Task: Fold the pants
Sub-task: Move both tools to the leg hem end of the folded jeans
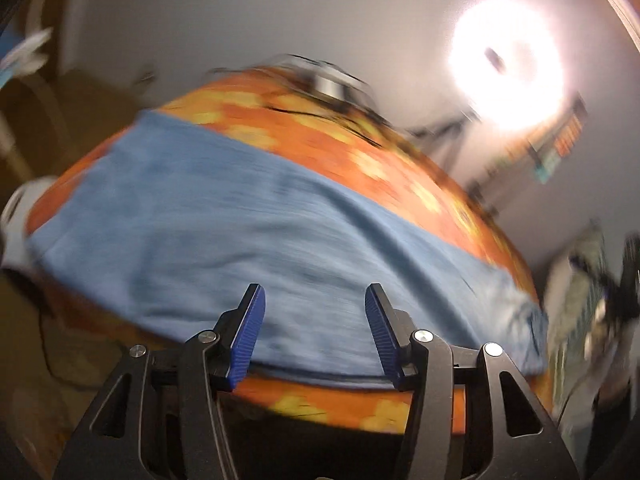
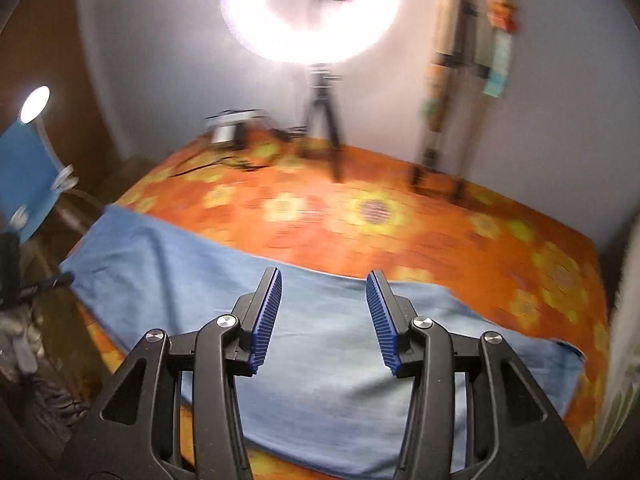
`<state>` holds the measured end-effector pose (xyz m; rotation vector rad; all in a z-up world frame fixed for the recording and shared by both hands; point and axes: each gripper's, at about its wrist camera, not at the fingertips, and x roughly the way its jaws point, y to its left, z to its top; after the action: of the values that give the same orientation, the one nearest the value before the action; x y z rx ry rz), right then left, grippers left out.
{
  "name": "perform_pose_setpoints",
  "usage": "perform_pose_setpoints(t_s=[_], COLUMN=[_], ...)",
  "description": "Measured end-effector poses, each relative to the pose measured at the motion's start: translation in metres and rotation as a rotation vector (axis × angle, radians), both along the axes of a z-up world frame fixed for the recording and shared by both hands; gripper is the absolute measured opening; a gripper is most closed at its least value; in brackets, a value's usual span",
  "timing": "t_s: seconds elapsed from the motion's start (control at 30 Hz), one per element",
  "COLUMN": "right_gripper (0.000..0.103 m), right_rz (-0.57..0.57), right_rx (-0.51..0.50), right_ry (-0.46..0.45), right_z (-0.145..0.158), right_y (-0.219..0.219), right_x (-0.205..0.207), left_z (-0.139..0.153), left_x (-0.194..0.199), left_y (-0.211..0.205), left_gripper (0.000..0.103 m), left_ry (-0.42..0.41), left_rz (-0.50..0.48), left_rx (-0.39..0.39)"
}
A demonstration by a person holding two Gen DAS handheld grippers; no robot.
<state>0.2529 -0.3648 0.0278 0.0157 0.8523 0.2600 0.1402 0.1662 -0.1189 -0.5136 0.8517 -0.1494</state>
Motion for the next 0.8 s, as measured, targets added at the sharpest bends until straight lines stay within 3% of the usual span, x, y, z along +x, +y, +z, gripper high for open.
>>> perform_pose_setpoints(t_s=[0.2,0.47,0.63,0.8], right_gripper=[0.046,0.046,0.046,0.046], right_rz=[0.156,0.419,0.559,0.595], right_rx=[0.036,0.071,0.068,0.113], right_ry=[0.018,0.071,0.127,0.195], right_z=[0.001,-0.018,-0.043,-0.055], right_y=[0.082,0.230,0.320,0.373], right_x=[0.016,0.031,0.033,0.044], left_z=[-0.017,-0.048,-0.066,-0.079], left_x=[-0.022,-0.040,-0.036,-0.024], left_y=[0.062,0.128,0.146,0.155], left_gripper=[0.051,0.059,0.059,0.060], left_ry=[0.053,0.114,0.138,0.182], left_rz=[0.207,0.428,0.483,0.472], left_rx=[-0.066,-0.183,-0.255,-0.284])
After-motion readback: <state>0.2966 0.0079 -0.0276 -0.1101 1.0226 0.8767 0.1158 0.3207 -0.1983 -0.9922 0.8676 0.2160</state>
